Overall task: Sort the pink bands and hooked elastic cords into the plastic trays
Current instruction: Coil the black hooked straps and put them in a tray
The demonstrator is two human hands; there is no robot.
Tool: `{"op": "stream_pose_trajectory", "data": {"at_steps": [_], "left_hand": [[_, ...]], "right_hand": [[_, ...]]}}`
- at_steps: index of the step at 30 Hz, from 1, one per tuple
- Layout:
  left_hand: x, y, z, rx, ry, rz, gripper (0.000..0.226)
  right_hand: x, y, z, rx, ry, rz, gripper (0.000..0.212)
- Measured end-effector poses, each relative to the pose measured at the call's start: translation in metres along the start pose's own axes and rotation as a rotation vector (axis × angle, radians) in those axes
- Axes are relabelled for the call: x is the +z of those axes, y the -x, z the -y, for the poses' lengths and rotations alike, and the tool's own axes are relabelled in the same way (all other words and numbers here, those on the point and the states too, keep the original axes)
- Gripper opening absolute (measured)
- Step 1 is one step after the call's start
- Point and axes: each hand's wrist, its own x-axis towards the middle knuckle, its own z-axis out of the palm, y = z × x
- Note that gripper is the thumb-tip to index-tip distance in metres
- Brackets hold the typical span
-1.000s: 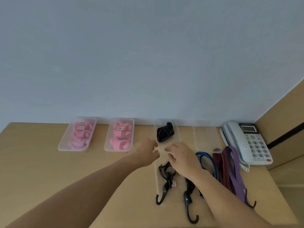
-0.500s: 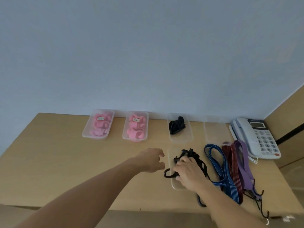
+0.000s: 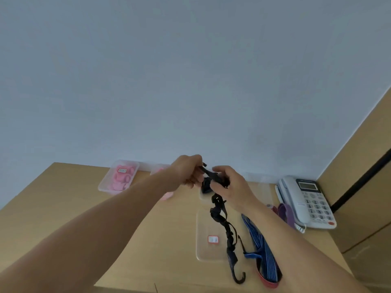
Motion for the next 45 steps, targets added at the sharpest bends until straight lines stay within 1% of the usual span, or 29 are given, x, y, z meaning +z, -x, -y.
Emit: {"op": "stream_pose_trajectory", "data": {"at_steps": [2,3,4,5,6,8,9,10,12,13,15,17,19,21,23,25,27,29,31,32,35,36,37,39,41,42,43,44,45], "left_hand": [[-0.007,0.005,-0.014,-0.017,0.173,-0.034,0.019],[-0.01,0.009,-0.019,-0.029,0.198,-0.035,0.018],[-0.013,0.011,-0.024,-0.038,0.164,-0.043,0.018],[-0.015,0.013,-0.029,-0.029,0.071,-0.064,0.019],[-0.016,0.014,-0.033,0.007,-0.049,-0.096,0.021],[-0.02,0.017,-0.041,0.15,-0.25,-0.146,0.024],[-0.023,0.019,-0.045,0.225,-0.301,-0.113,0.024],[-0.025,0.022,-0.049,0.28,-0.321,-0.036,0.023],[-0.03,0.03,-0.057,0.327,-0.35,0.115,0.031],[-0.032,0.033,-0.06,0.339,-0.367,0.154,0.035],[-0.033,0.038,-0.064,0.367,-0.344,0.179,0.036],[-0.032,0.04,-0.068,0.382,-0.28,0.193,0.03],[-0.033,0.04,-0.071,0.367,-0.293,0.194,0.025],[-0.035,0.039,-0.071,0.341,-0.312,0.168,0.024],[-0.038,0.037,-0.069,0.364,-0.241,0.119,0.025],[-0.042,0.034,-0.067,0.413,-0.081,0.05,0.029],[-0.046,0.031,-0.065,0.453,0.042,0.005,0.031],[-0.046,0.028,-0.063,0.478,0.077,-0.013,0.029],[-0.043,0.026,-0.061,0.479,0.106,-0.034,0.026],[-0.041,0.024,-0.06,0.477,0.115,-0.05,0.025],[-0.035,0.02,-0.058,0.488,0.1,-0.121,0.025],[-0.034,0.019,-0.058,0.487,0.078,-0.134,0.026],[-0.033,0.019,-0.059,0.48,0.047,-0.117,0.026],[-0.029,0.019,-0.058,0.448,0.027,0.003,0.033],[-0.022,0.02,-0.056,0.408,0.073,0.085,0.037],[-0.018,0.021,-0.057,0.41,0.124,0.091,0.031],[-0.014,0.022,-0.061,0.421,0.217,0.076,0.02],[-0.013,0.021,-0.066,0.424,0.363,0.052,0.008],[-0.015,0.02,-0.072,0.415,0.525,0.011,0.003]], "right_hand": [[-0.005,-0.002,0.014,-0.018,-0.108,-0.051,0.026],[-0.008,-0.003,0.02,-0.013,-0.156,-0.082,0.023],[-0.012,-0.006,0.026,-0.009,-0.192,-0.11,0.02],[-0.017,-0.008,0.032,-0.013,-0.225,-0.117,0.017],[-0.02,-0.01,0.038,-0.027,-0.268,-0.098,0.015],[-0.026,-0.014,0.049,-0.052,-0.34,-0.053,0.014],[-0.027,-0.016,0.054,-0.058,-0.36,-0.053,0.015],[-0.029,-0.018,0.058,-0.062,-0.385,-0.065,0.016],[-0.032,-0.023,0.065,-0.067,-0.464,-0.077,0.019],[-0.034,-0.024,0.069,-0.066,-0.511,-0.068,0.021],[-0.034,-0.027,0.074,-0.048,-0.613,-0.037,0.025],[-0.03,-0.027,0.076,-0.032,-0.675,0.006,0.034],[-0.024,-0.028,0.078,-0.029,-0.638,0.046,0.043],[-0.019,-0.027,0.079,-0.015,-0.592,0.057,0.042],[-0.018,-0.028,0.08,0.002,-0.58,0.042,0.033],[-0.019,-0.027,0.08,0.027,-0.542,-0.009,0.023],[-0.02,-0.024,0.077,0.068,-0.515,-0.011,0.039],[-0.018,-0.022,0.077,0.095,-0.482,0.032,0.054],[-0.016,-0.019,0.076,0.093,-0.434,0.052,0.055],[-0.015,-0.018,0.076,0.086,-0.441,0.062,0.05],[-0.007,-0.014,0.075,0.072,-0.525,0.136,0.023],[-0.004,-0.012,0.075,0.07,-0.551,0.148,0.017],[-0.001,-0.011,0.075,0.066,-0.57,0.148,0.016],[0.003,-0.011,0.079,0.052,-0.556,0.151,0.019],[0.006,-0.013,0.086,0.046,-0.436,0.182,0.026],[0.007,-0.013,0.088,0.049,-0.385,0.188,0.029],[0.008,-0.013,0.088,0.05,-0.372,0.177,0.031],[0.009,-0.012,0.087,0.042,-0.387,0.155,0.033],[0.009,-0.011,0.084,0.031,-0.411,0.132,0.037]]}}
